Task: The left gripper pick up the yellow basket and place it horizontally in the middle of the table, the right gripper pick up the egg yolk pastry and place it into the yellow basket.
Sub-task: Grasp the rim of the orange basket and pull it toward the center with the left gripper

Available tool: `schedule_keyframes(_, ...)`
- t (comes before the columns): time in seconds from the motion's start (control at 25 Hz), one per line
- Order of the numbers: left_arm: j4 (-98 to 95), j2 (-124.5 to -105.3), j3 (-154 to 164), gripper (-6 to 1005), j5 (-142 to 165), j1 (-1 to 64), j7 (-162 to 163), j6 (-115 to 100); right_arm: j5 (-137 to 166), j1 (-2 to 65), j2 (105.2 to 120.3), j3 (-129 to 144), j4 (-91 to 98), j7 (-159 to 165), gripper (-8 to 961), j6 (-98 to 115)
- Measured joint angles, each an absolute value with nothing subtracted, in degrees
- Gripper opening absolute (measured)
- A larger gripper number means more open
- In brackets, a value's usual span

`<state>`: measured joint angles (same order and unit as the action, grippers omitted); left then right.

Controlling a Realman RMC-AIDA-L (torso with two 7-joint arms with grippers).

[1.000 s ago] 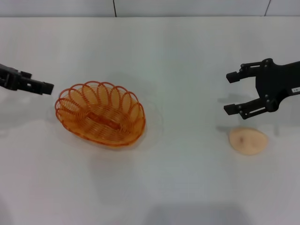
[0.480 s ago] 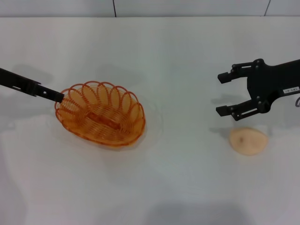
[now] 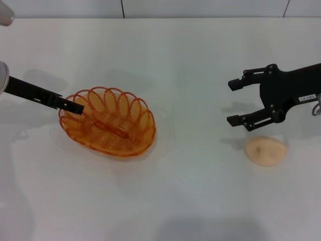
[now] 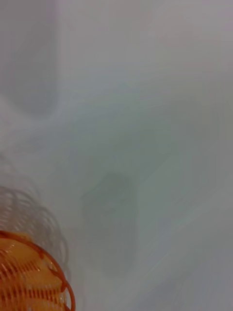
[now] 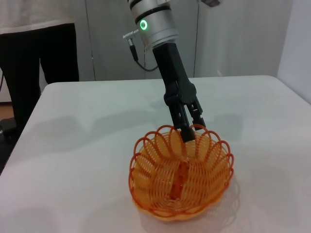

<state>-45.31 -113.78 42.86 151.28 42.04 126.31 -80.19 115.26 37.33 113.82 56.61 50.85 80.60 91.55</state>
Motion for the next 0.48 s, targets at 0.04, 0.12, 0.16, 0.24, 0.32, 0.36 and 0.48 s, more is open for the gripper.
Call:
schedule_keyframes(0.04, -45.16, -113.81, 42.87, 874, 151.29, 42.06, 126.20, -79.99, 115.26, 37.26, 113.82, 56.61, 50.94, 80.60, 851, 91.54)
schedule_keyframes(0.12, -45.05, -114.01, 42.88, 874, 151.29, 42.10, 125.83, -79.68, 115.26, 37.12, 113.82, 56.60, 51.04, 80.61, 851, 91.42)
schedule_keyframes(0.16, -45.04, -114.18, 42.89, 869, 151.29, 42.10, 125.60, -79.50, 115.26, 37.09, 113.82, 56.60, 51.05, 80.66, 851, 91.35)
schedule_keyframes(0.24, -45.02, -114.39, 42.89, 860, 151.29, 42.10, 125.33, -79.26, 115.26, 37.09, 113.82, 56.60, 51.06, 80.81, 851, 91.31)
schedule_keyframes(0.32, -45.01, -114.46, 43.05, 851, 151.29, 42.11, 125.08, -79.16, 115.26, 37.18, 113.83, 56.60, 51.07, 80.87, 850, 91.32)
schedule_keyframes(0.36, -45.00, -114.51, 43.28, 846, 151.29, 42.11, 125.00, -79.09, 115.26, 37.21, 113.85, 56.60, 51.07, 80.87, 850, 91.35)
schedule_keyframes(0.48, -44.99, -114.80, 44.35, 717, 151.29, 42.11, 125.00, -78.29, 115.26, 37.29, 113.87, 56.60, 51.07, 80.88, 850, 91.52)
